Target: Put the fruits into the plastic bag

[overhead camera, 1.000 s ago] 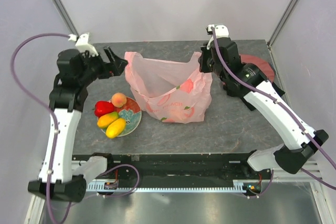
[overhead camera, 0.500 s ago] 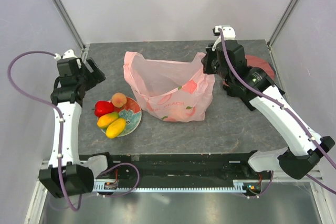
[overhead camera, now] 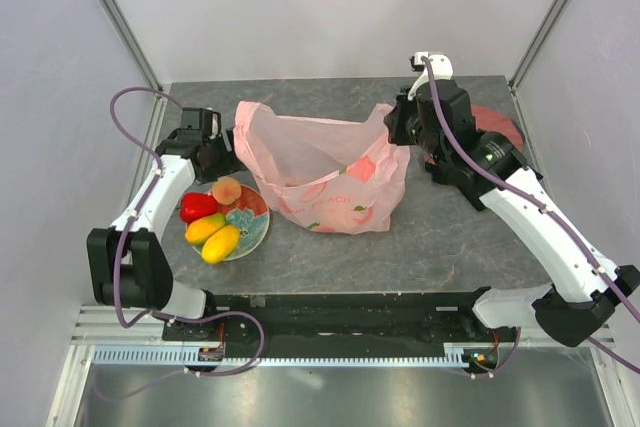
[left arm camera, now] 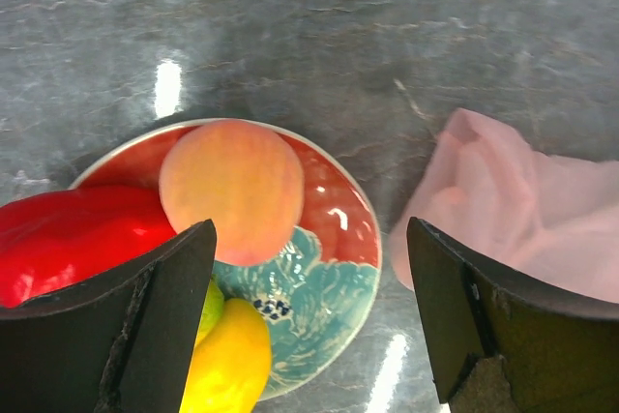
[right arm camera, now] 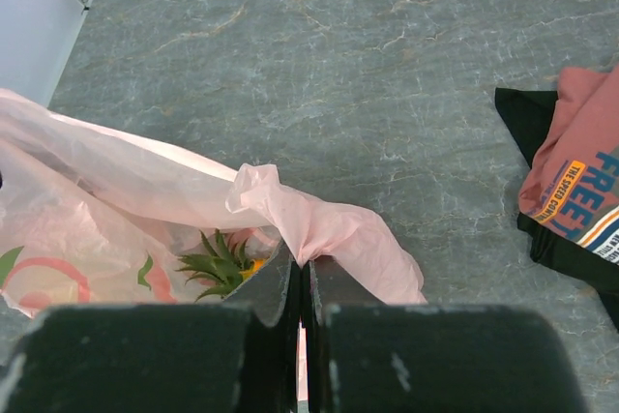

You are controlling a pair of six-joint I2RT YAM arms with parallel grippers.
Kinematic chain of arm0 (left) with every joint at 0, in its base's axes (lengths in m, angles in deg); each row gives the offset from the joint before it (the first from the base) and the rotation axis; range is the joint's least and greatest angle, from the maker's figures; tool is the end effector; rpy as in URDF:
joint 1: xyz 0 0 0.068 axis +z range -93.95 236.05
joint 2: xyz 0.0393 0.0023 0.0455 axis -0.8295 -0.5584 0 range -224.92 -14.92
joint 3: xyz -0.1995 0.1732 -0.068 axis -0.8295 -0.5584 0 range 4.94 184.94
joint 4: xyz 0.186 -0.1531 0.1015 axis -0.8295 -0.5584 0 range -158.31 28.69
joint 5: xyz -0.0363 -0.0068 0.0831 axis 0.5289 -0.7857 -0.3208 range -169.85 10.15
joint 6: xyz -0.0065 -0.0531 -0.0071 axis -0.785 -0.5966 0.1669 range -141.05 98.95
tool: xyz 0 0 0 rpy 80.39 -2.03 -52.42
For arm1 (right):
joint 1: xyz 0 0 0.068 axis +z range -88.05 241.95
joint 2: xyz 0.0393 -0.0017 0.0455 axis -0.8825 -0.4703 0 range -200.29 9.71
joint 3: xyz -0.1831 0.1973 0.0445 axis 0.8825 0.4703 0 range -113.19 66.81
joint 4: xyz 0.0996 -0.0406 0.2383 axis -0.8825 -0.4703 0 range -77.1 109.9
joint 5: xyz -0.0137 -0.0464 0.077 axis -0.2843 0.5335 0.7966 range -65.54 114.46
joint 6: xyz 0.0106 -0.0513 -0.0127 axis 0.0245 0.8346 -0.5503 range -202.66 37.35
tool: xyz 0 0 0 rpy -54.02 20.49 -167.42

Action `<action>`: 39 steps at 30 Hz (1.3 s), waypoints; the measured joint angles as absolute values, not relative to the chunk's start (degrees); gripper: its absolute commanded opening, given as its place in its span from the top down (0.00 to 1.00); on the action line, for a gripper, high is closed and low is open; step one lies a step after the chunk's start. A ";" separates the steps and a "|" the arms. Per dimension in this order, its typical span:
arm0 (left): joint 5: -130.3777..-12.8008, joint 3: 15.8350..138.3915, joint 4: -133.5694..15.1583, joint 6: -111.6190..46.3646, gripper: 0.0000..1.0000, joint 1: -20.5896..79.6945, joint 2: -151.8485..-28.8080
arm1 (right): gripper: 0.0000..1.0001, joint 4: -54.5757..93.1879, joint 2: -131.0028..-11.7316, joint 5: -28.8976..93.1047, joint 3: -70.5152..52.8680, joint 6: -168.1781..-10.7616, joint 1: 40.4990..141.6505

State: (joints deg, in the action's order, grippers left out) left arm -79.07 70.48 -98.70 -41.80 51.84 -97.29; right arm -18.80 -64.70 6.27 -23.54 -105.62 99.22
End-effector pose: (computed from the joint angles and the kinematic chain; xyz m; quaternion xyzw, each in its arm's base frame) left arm 0.3000 -0.0226 0.2727 -0.1348 0.9420 -0.0728 0.2985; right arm 0.2196 0.1531 0.4510 -0.0156 0.8267 0.1604 0.5390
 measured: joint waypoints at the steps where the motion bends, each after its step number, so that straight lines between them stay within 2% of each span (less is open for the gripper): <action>1: -79.99 70.46 -98.72 -41.84 0.13 51.84 -97.81 | 1.00 -18.80 -64.39 6.44 -23.54 -105.66 99.22; 20: -85.24 70.11 -98.70 -42.41 0.18 51.84 -103.83 | 1.00 -19.91 -62.62 9.00 -21.52 -106.93 99.20; 34: -81.83 63.97 -97.47 -43.09 0.20 51.84 -103.32 | 1.00 -20.02 -62.21 9.68 -20.02 -106.93 99.20; 36: -81.68 63.71 -97.25 -43.09 0.27 51.84 -103.13 | 1.00 -20.00 -61.86 9.70 -19.54 -106.93 99.20; 37: -81.61 63.68 -97.12 -43.09 0.33 51.84 -103.13 | 1.00 -20.04 -61.53 9.72 -19.25 -106.93 99.20; 38: -81.54 63.71 -97.06 -43.09 0.43 51.84 -103.13 | 1.00 -20.02 -61.31 9.76 -19.10 -106.93 99.20; 39: -81.26 63.71 -97.01 -42.94 0.48 51.84 -103.13 | 1.00 -20.04 -60.98 9.83 -18.99 -106.93 99.20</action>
